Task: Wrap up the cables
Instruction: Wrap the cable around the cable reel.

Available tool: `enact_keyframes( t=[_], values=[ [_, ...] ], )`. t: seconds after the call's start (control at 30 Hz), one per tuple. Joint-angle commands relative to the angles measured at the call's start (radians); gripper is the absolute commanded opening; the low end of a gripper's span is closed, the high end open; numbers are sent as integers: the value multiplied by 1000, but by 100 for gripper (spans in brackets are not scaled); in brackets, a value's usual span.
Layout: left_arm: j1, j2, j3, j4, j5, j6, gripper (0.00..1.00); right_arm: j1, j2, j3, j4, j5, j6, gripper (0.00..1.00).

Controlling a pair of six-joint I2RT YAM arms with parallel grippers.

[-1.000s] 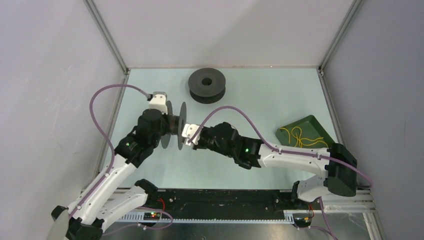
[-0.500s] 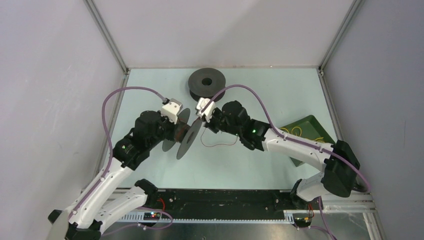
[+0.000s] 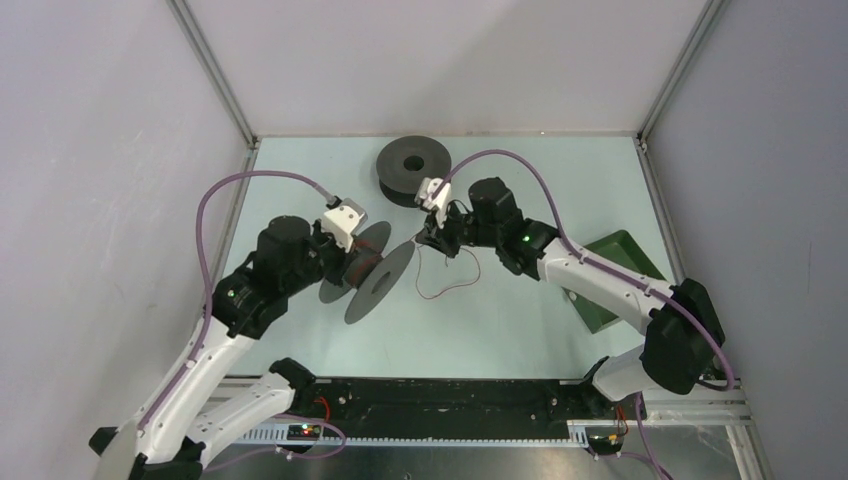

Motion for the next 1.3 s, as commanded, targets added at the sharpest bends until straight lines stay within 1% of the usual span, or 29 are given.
enact_keyframes(
  t=[0.0,0.1,0.23,0.37,0.5,0.63,0.73,0.8,1.0,1.17,1.27],
  values=[
    [-2,-25,91,-99,67,8,0,-92,-18,44,13,-62,1,6],
    [-2,-18,123,-102,99,-13,0,-98,-6,36,33,-124,-11,7],
    [-2,-22,149,-104,121,-48,0,-101,14,2,83,-163,-24,9],
    [4,-29,173,-104,138,-106,0,-108,19,-50,156,-217,18,12],
    [12,-35,202,-103,129,-157,0,-111,16,-133,266,-253,74,17],
    [17,-44,227,-101,108,-217,0,-111,32,-229,434,-282,131,24],
    [19,-51,234,-100,96,-244,0,-113,74,-285,505,-290,165,28],
    [21,-58,237,-99,85,-257,0,-115,103,-309,550,-294,183,29],
    [35,-76,247,-85,53,-316,0,-123,214,-356,660,-293,211,29],
    [53,-105,242,-55,48,-373,0,-129,334,-364,774,-301,241,29],
    [68,-116,236,-39,38,-399,0,-128,374,-373,832,-304,262,30]
  ],
)
